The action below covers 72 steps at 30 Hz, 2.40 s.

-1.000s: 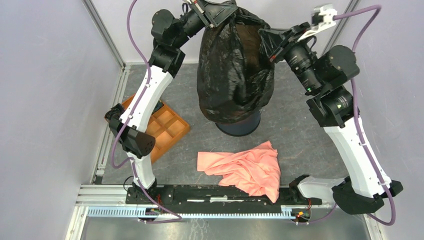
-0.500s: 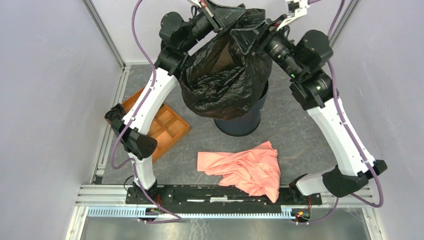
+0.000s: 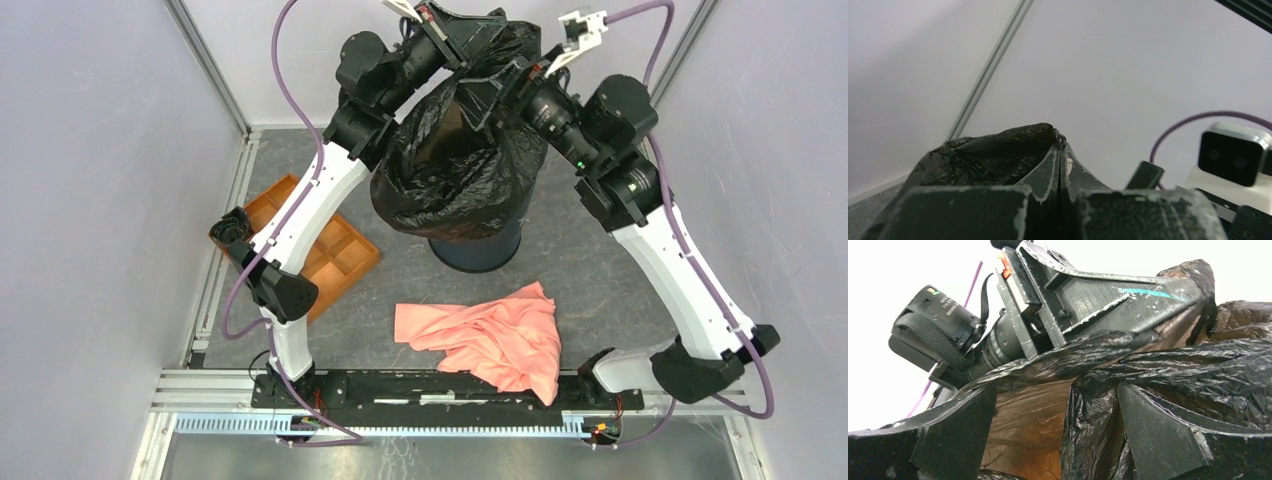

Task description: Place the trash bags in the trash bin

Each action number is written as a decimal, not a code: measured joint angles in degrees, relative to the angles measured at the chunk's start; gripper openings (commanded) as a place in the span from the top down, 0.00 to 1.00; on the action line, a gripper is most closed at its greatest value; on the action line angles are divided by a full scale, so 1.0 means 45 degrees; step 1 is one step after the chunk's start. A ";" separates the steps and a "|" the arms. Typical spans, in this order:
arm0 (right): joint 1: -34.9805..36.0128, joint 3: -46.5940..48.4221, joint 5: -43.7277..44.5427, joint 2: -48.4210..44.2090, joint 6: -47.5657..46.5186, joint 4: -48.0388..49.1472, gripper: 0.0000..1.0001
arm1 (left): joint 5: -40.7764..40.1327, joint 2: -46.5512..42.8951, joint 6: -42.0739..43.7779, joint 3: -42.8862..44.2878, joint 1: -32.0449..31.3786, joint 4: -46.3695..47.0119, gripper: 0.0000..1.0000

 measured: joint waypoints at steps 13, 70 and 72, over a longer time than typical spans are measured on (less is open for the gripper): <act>0.0000 -0.2803 0.1200 -0.2715 0.1447 0.2599 0.02 | -0.1768 -0.0393 0.0243 -0.1302 -0.0015 0.0175 0.98; -0.2244 -0.2341 0.0024 0.0078 -0.1438 0.2341 0.99 | 0.0636 -1.0112 0.3395 -1.4484 -0.0505 -0.1613 0.18; -0.2239 -0.2686 -0.0704 0.0058 -0.1200 0.2827 0.99 | 0.0500 -0.9350 0.3045 -1.4620 -0.0636 -0.1423 0.16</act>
